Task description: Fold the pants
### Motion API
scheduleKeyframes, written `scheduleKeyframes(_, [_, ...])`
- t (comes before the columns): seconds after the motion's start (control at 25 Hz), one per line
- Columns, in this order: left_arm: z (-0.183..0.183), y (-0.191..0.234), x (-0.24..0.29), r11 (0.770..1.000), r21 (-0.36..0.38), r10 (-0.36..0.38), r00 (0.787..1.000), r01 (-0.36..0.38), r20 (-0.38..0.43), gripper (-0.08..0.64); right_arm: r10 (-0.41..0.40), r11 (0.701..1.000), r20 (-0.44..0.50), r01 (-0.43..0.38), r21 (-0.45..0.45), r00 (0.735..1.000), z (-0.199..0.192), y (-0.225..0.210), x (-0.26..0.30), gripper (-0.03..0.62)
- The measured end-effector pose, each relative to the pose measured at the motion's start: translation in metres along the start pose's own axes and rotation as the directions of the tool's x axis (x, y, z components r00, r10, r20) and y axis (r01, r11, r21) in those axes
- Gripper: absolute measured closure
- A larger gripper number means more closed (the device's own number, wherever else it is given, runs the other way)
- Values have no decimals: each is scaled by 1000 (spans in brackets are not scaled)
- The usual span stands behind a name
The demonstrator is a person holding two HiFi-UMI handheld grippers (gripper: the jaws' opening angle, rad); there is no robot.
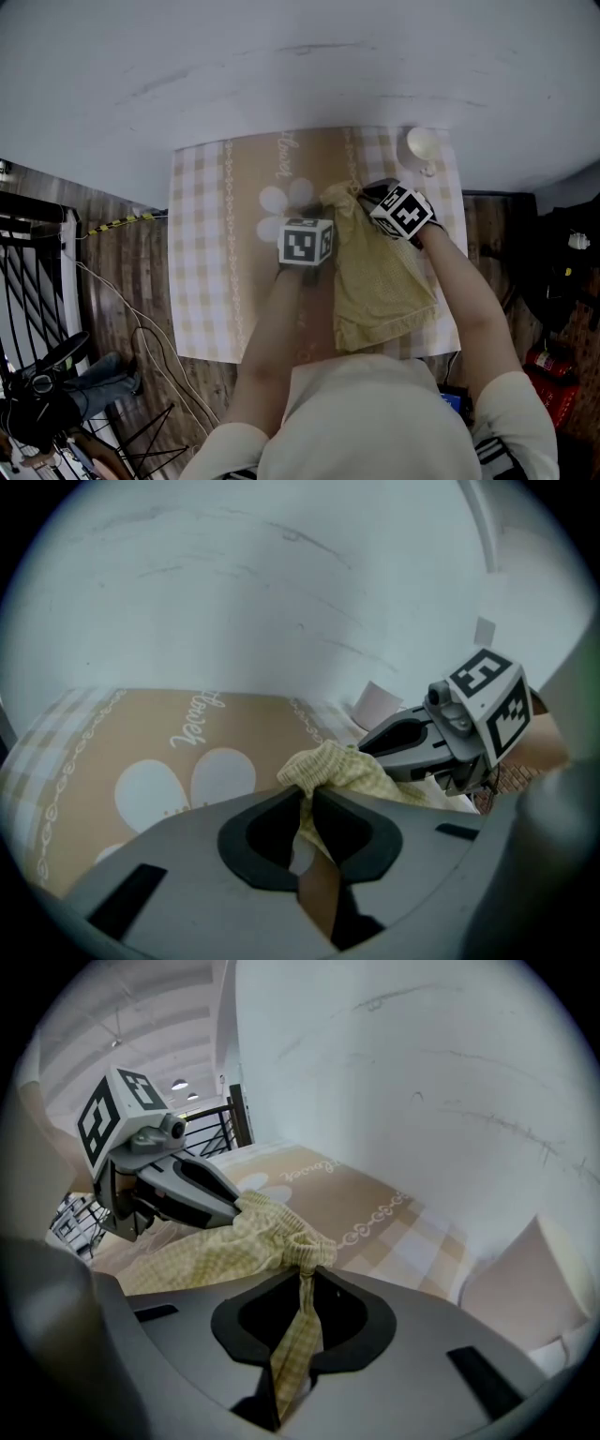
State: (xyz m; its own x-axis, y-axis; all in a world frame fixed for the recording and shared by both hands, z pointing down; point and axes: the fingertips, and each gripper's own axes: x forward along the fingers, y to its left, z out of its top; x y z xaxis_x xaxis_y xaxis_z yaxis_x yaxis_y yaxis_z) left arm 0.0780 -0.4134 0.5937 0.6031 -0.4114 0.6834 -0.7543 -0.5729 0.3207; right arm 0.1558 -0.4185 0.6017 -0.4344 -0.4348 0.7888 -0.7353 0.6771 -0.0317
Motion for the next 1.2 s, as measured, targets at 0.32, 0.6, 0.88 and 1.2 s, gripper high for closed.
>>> scheduleKeyframes(0.32, [52, 0, -9, 995, 94, 36, 996, -44, 81, 532, -195, 981, 92, 196, 7, 976, 20, -32, -43, 557])
scheduleKeyframes(0.6, [86, -24, -25, 981, 178, 50, 984, -80, 169, 534, -320, 946, 174, 322, 16, 931, 33, -44, -91, 558])
scheduleKeyframes(0.88, [91, -58, -55, 975, 221, -36, 968, -21, 250, 535, -362, 927, 263, 375, 0, 895, 27, -25, -145, 558])
scheduleKeyframes(1.2, [14, -110, -96, 951, 297, -150, 971, 91, 185, 535, -360, 930, 310, 364, 47, 880, -31, 48, -183, 558])
